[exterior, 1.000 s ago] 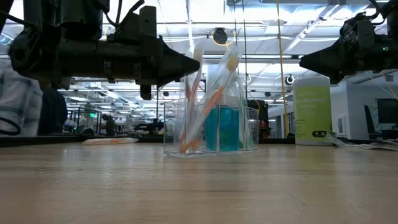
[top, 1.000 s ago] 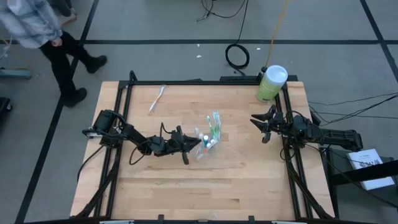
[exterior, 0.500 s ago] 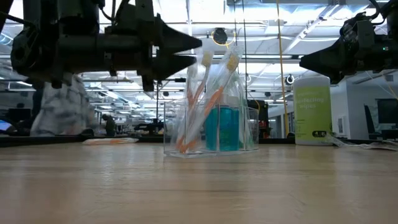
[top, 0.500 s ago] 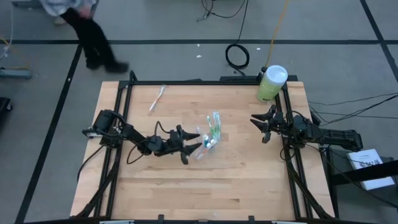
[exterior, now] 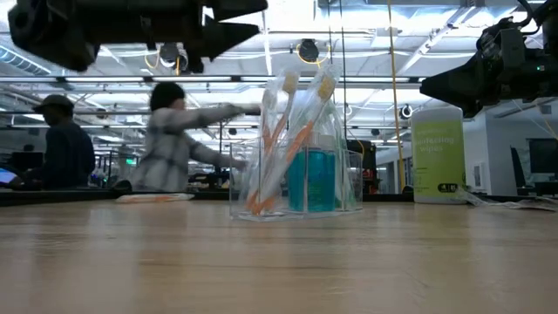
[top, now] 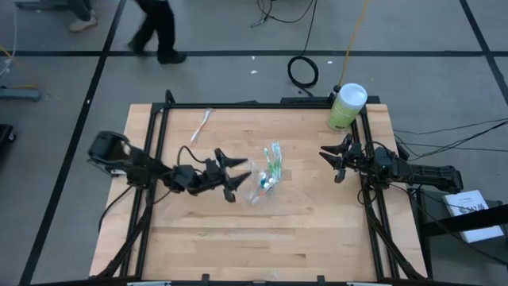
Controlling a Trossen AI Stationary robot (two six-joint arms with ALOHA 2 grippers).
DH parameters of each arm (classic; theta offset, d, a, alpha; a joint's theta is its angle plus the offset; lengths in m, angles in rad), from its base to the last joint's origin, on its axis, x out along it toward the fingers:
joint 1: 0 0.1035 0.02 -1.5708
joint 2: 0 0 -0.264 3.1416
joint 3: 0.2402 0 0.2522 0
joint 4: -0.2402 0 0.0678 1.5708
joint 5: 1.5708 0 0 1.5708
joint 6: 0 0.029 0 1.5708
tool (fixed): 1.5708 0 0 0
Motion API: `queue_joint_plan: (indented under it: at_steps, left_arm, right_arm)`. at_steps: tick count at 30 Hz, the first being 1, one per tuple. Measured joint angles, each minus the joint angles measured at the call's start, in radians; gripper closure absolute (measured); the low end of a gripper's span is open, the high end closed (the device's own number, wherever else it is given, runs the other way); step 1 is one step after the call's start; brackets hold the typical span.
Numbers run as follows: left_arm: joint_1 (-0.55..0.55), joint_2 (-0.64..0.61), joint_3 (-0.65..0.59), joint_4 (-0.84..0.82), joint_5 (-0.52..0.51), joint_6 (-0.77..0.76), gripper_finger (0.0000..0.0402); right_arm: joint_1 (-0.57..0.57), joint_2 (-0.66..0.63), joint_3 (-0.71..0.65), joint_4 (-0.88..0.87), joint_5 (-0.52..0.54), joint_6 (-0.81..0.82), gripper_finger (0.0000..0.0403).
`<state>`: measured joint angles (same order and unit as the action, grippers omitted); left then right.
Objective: Pick & Place toothbrushing station
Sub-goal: Put the orange toothbrush into the transparent organizer
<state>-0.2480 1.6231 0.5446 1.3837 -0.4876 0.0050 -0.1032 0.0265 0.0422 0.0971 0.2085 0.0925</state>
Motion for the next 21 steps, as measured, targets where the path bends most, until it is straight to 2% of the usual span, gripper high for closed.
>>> queue_joint_plan:
  at_steps: [4, 7, 11, 13, 15, 18, 21]
  left_arm:
    - [0.016, -0.173, 0.0, -0.256, -0.148, 0.023, 0.0169]
    - [0.036, -0.296, 0.003, -0.482, -0.25, -0.016, 0.0169]
    - [0.076, -0.423, 0.032, -0.807, -0.387, -0.129, 0.0169]
    - [0.113, -0.465, 0.06, -1.0, -0.423, -0.224, 0.0169]
    - [0.168, -0.495, 0.105, -1.236, -0.411, -0.329, 0.0169]
    - [0.29, -0.506, 0.205, -1.585, -0.325, -0.49, 0.017]
    - [0.422, -0.492, 0.274, -1.809, -0.23, -0.559, 0.017]
  right_arm:
    - [0.0, 0.0, 0.0, 0.0, 0.0, 0.0, 0.0305]
    - [0.0, 0.0, 0.0, 0.0, 0.0, 0.0, 0.0305]
    - [0.0, 0.0, 0.0, 0.0, 0.0, 0.0, 0.0305]
    - [0.0, 0.0, 0.0, 0.0, 0.0, 0.0, 0.0305]
    - [0.0, 0.0, 0.0, 0.0, 0.0, 0.0, 0.0305]
    - [0.0, 0.0, 0.0, 0.0, 0.0, 0.0, 0.0305]
    - [0.0, 0.0, 0.001, 0.0, 0.0, 0.0, 0.0305]
